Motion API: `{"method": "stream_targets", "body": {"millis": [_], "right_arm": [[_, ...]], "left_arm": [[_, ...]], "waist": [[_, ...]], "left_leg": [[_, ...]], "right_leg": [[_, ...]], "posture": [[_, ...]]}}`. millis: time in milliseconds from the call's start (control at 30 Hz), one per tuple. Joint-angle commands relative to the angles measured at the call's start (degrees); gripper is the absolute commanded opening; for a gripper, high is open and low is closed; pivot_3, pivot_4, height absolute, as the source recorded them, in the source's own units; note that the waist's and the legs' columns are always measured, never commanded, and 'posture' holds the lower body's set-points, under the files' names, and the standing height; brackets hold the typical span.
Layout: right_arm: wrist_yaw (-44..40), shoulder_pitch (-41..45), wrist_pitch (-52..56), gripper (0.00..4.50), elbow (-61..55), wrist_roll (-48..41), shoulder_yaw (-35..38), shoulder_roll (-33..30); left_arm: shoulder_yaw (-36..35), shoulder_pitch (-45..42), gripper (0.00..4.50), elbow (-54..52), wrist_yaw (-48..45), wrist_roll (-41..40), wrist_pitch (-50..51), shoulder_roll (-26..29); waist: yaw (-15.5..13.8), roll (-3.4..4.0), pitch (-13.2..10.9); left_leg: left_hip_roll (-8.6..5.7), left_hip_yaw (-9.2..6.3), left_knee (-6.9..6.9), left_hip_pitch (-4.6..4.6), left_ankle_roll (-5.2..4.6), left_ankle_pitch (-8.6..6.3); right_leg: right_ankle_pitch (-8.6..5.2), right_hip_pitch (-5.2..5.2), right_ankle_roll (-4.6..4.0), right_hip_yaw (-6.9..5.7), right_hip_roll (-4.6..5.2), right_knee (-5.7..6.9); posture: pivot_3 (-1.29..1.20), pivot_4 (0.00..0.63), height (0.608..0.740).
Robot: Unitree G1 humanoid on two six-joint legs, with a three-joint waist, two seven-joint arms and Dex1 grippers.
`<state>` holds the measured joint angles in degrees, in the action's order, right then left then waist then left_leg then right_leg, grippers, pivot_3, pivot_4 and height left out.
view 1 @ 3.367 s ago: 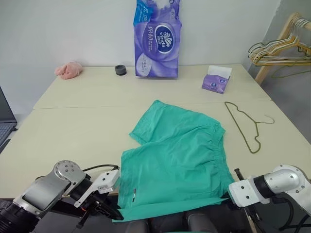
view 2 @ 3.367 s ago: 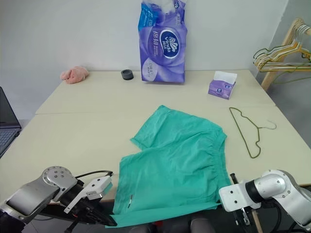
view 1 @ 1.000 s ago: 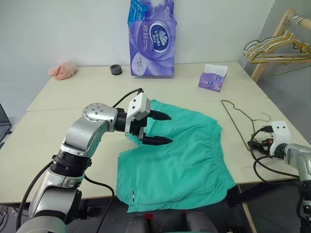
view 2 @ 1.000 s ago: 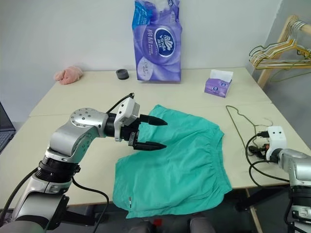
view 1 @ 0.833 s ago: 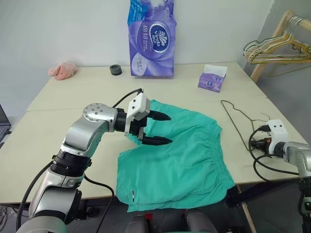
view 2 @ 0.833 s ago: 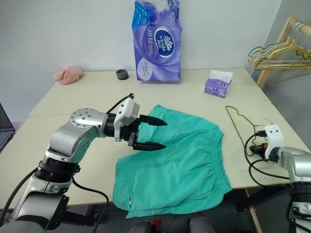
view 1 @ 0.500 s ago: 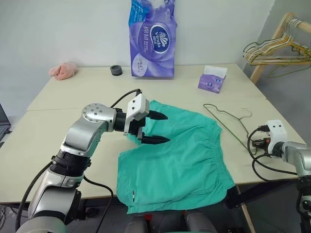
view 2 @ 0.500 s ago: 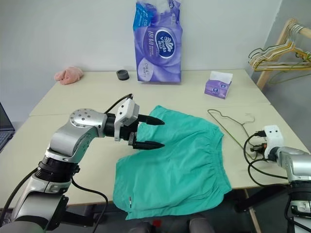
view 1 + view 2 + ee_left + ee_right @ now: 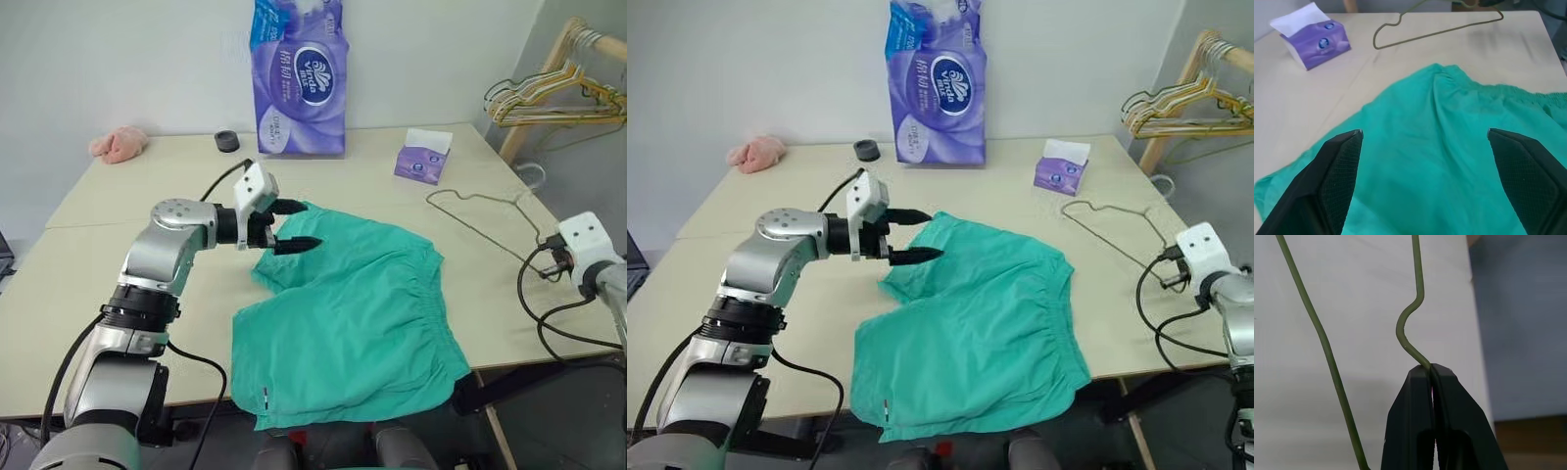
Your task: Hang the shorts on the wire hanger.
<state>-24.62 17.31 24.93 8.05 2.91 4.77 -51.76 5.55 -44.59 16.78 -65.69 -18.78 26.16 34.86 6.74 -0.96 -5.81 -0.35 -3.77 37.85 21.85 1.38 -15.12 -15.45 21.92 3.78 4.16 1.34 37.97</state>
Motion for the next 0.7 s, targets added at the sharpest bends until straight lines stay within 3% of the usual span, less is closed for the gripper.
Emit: {"method": "stream_targets", "body": {"millis": [33,433,700], "right_arm": [[0.68,1.43,-9.28,0.01,-6.35,4.89,-1.8,-1.83],[-2.02,7.38,-32.45,0.01,-13.01,12.68,-7.6,-1.34],[-3.56,10.19,-38.02,0.01,-15.08,16.39,-10.47,1.89]], "left_arm": [[-3.92,-3.22,4.41,4.18,-0.1,-1.83,1.4,0.52],[-3.72,-12.35,4.41,21.46,-9.15,1.11,-1.23,3.18],[0.92,-11.56,4.41,22.95,-18.15,5.1,-4.19,3.23]], "waist": [[0.22,0.0,0.0],[0.75,0.0,0.0],[1.46,0.0,0.0]], "left_leg": [[0.01,0.01,0.0,0.03,0.0,0.0],[-0.02,-0.02,0.02,0.15,0.01,0.0],[-0.02,-0.03,0.02,0.16,0.01,0.0]], "right_leg": [[0.0,0.06,0.01,0.01,-0.01,0.02],[0.14,0.13,-0.23,-0.02,0.01,0.02],[0.15,0.16,-0.26,-0.01,0.01,0.07]], "posture": [[-0.14,0.056,0.74],[-0.15,0.053,0.74],[-0.16,0.051,0.74]]}}
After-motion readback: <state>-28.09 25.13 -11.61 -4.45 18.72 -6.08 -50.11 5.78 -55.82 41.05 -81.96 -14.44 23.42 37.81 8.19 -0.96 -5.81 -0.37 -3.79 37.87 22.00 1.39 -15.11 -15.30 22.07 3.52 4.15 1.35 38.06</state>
